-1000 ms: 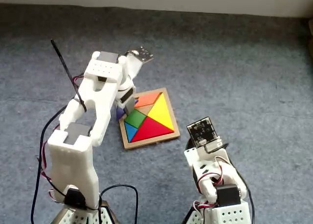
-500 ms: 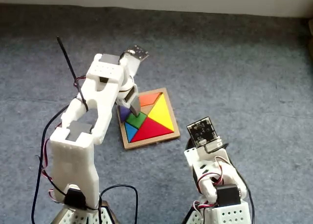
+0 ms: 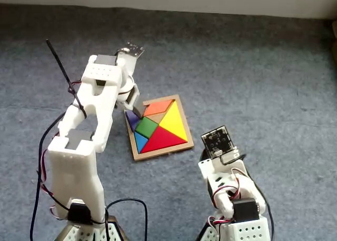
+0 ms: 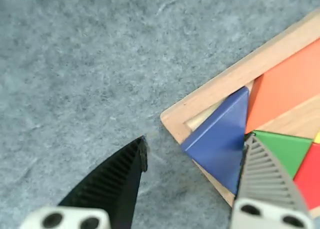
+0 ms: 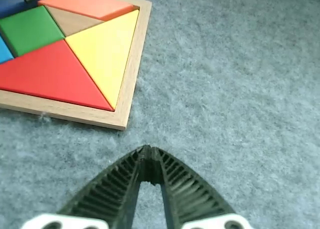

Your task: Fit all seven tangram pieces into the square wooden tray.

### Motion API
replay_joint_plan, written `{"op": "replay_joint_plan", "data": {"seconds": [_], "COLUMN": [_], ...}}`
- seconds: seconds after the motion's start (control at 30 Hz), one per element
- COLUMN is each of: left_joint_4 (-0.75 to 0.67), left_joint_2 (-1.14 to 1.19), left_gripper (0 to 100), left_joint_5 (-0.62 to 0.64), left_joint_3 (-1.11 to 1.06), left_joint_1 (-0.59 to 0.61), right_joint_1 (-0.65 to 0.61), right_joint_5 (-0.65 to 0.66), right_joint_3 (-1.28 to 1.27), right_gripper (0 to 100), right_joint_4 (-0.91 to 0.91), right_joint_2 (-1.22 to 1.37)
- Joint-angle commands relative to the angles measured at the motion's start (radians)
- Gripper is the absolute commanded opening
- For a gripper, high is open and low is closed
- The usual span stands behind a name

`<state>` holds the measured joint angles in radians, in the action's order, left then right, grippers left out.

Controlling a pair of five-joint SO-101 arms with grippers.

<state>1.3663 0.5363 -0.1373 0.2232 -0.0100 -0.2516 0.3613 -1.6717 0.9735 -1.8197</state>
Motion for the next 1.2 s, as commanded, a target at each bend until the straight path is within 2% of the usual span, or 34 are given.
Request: {"op": "replay_joint_plan", "data": {"seconds": [0.0,0.73,0.9,1.17], "left_joint_4": [-0.04,-0.061,-0.08,-0.232], "left_joint_2": [-0.01,-0.064,-0.157,-0.311], "left_gripper": [30,30,30,30], "left_joint_5": [0.009,0.009,0.008,0.012], "left_joint_3": [0.008,-0.022,-0.122,-0.335], "left_joint_1": [0.012,0.047,0.05,0.05], "right_joint_1": [-0.013,-0.013,-0.013,-0.015], "right_joint_5": [0.014,0.014,0.014,0.014], "right_joint_3": [-0.096,-0.097,-0.097,-0.097], "right_gripper": [0.6,0.6,0.6,0.6], "right_joint_4": [0.001,0.001,0.001,0.001], "right_joint_2": [-0.016,-0.016,-0.016,-0.016]}}
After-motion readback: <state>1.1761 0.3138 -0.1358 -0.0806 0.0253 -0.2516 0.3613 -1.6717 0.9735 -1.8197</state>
